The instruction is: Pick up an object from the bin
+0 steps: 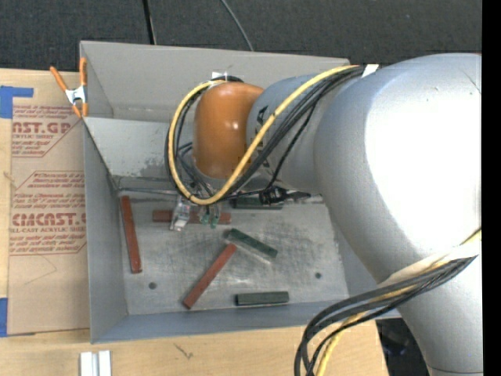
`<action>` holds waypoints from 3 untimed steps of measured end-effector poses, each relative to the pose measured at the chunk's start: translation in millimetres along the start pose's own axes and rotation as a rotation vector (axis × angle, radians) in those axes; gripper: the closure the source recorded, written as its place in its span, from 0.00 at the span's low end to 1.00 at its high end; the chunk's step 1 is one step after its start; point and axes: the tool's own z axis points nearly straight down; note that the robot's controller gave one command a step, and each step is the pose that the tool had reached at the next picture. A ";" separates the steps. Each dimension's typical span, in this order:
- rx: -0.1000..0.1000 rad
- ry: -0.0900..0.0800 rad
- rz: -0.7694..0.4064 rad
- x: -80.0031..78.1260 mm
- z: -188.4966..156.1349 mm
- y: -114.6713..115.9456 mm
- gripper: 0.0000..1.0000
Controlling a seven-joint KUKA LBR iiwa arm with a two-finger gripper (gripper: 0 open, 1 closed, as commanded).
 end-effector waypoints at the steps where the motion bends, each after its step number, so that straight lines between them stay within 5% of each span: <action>1: 0.000 0.000 0.000 0.0 0.0 0.0 1.00; 2: 0.013 0.014 -0.040 -3.9 -166.5 6.1 1.00; 3: 0.017 0.020 -0.040 -2.6 -163.1 5.2 1.00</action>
Offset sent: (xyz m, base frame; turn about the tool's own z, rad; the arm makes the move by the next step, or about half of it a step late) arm -0.0010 0.0015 0.1632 -0.0387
